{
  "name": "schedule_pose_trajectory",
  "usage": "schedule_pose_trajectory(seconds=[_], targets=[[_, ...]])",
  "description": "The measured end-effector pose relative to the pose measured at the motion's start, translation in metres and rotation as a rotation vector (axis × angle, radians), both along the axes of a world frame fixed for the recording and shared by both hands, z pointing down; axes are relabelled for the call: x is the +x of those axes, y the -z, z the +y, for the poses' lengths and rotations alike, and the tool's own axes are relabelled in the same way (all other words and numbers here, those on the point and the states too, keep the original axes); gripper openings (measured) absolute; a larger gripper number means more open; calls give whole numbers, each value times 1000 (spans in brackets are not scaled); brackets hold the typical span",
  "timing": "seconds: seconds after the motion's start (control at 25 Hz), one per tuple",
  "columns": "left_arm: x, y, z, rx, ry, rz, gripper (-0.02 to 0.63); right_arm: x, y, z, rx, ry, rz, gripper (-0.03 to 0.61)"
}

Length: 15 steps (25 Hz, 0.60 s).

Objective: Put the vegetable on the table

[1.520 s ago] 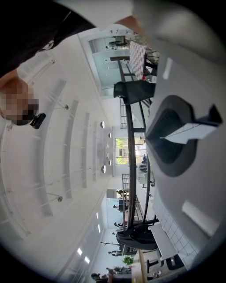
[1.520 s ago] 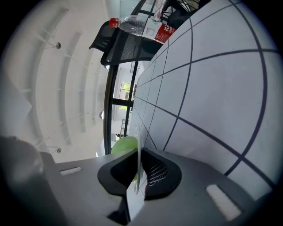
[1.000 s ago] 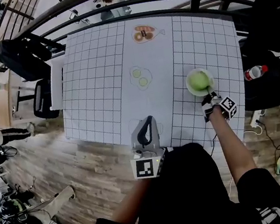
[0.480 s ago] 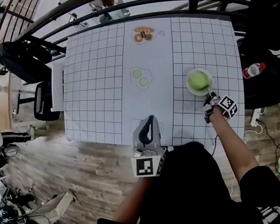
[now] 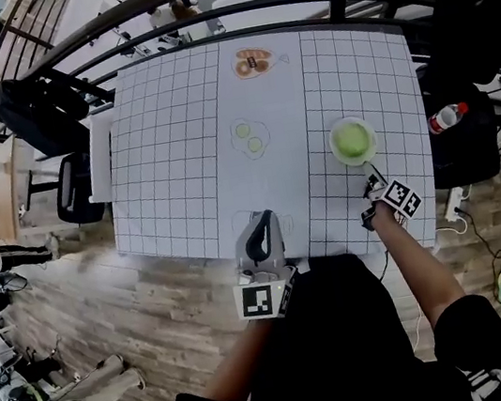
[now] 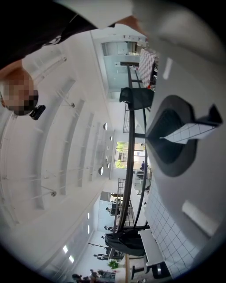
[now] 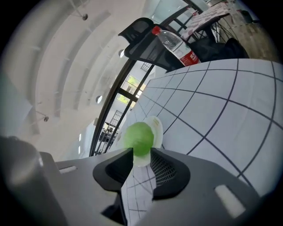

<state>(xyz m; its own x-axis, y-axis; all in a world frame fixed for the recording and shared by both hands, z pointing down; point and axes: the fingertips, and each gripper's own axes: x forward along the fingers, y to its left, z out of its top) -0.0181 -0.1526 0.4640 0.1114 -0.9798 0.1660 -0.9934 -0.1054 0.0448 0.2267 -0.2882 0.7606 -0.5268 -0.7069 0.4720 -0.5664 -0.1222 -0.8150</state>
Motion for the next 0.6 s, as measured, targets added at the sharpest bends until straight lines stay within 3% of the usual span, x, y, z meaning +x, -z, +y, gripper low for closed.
schedule_pose_trajectory(seconds=[0.4,0.6], targets=[[-14,-8,21,22,-25,96,6,-52,47,49,27,46,-7,113],[-35,-15,39,15,-28,125,6,-78,87,73,79,60,48,78]])
